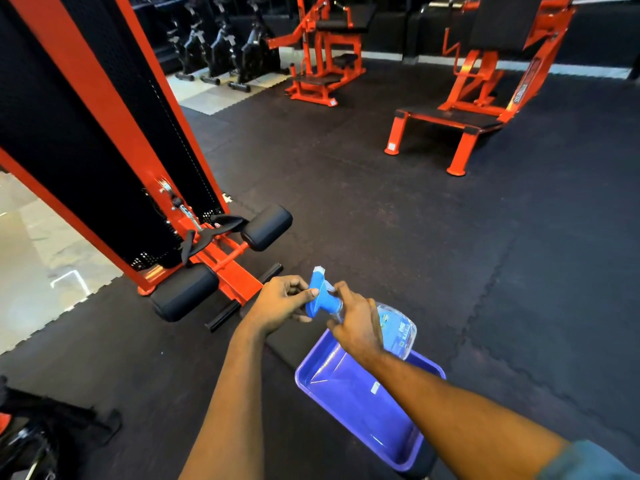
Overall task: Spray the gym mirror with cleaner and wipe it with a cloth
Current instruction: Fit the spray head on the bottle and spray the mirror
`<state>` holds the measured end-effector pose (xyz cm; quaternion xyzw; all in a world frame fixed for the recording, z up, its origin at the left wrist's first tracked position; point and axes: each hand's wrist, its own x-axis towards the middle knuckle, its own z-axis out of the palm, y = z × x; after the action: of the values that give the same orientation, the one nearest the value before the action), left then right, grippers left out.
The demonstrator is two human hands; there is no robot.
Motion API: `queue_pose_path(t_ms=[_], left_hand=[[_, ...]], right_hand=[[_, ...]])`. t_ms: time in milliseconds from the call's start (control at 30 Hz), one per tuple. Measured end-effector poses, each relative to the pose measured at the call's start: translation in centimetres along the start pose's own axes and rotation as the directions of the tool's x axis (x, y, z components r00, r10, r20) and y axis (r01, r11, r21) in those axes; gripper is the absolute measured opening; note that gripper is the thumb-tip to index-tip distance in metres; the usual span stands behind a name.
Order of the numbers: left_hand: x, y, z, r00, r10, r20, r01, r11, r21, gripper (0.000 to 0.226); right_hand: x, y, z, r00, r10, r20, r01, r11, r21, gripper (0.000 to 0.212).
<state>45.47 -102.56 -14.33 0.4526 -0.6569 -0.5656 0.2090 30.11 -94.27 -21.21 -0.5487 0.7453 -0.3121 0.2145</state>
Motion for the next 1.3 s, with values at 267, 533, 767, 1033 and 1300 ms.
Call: queue_pose_path(t_ms=[267,533,767,1033,1300], left_hand=[[0.4,0.9,0.4,0.999,0.033,-0.002,-0.033,0.998,0.055,0.015],[0.0,1.1,0.4,0.997,0.049,-0.057,-0.048,0.999,0.017,0.013],[1.3,3.0,-0.2,1.0,-0.025,0.011,0.026,0.999,-0.042,0.024],[1.5,2.5,-1.4,0.995,-0.068,0.078,0.064,0.997,0.05,0.022],[1.3,2.7,-1.9,0.975,-0.175,0.136,0.158,0.979,0.126,0.021]], right_hand=[[-0.3,-0.3,-0.6,0.996,-0.075,0.041,0.07,0.993,0.094,0.053],[-0.6,-0.7,-0.1,0.996,-0.085,0.025,0.083,0.993,0.089,0.055],[0.0,-1.2,-0.2,0.996,-0.005,0.094,0.002,0.999,0.034,0.104],[-0.8,-1.4,0.4,0.995,-0.034,0.093,0.038,0.999,-0.038,0.077],[-1.1,-0.5,1.3,0.995,-0.08,0.059,0.089,0.982,-0.166,0.072]])
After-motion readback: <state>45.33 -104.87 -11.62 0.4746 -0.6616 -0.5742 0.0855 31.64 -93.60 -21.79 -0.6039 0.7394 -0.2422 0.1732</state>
